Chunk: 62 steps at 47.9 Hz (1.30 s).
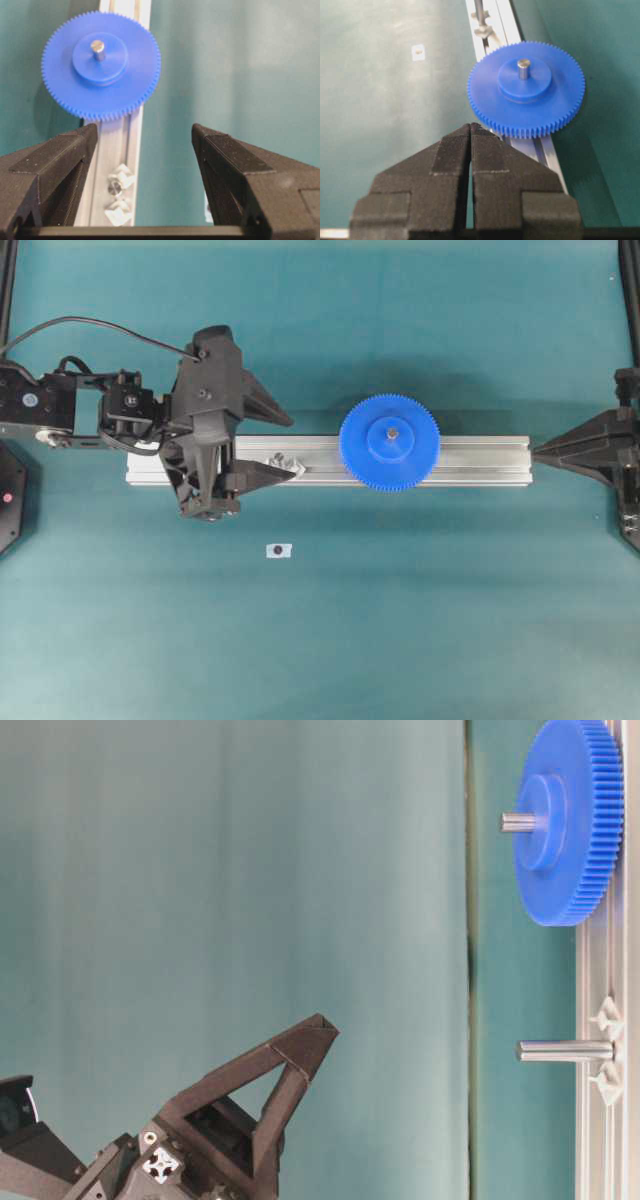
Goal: Find the location of the shaft and insert the large gear.
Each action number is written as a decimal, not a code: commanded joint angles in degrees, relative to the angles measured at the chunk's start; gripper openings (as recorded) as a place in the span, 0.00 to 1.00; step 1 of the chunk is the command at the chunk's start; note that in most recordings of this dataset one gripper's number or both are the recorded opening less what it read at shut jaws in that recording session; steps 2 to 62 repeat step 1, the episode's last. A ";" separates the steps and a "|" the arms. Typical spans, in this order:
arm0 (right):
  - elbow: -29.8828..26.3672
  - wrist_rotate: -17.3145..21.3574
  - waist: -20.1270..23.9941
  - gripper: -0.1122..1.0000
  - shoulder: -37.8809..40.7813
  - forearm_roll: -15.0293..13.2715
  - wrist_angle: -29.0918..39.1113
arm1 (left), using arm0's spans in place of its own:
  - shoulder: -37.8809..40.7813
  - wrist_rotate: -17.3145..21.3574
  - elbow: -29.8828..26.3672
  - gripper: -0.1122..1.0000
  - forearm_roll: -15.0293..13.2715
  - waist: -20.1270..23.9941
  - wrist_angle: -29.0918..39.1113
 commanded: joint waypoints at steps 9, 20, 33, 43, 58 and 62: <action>-0.62 0.62 -0.09 0.11 0.35 0.09 -0.53 | -0.53 -0.09 -0.53 0.79 0.09 -0.26 -0.53; -0.62 0.62 -0.09 0.11 0.35 0.09 -0.53 | -0.53 -0.09 -0.53 0.79 0.09 -0.26 -0.53; -0.62 0.62 -0.09 0.11 0.35 0.09 -0.53 | -0.53 -0.09 -0.53 0.79 0.09 -0.26 -0.53; -0.62 0.62 -0.09 0.11 0.35 0.09 -0.53 | -0.53 -0.09 -0.53 0.79 0.09 -0.26 -0.53; -0.62 0.62 -0.09 0.11 0.35 0.09 -0.53 | -0.53 -0.09 -0.53 0.79 0.09 -0.26 -0.53; -0.62 0.62 -0.09 0.11 0.35 0.09 -0.53 | -0.53 -0.09 -0.53 0.79 0.09 -0.26 -0.53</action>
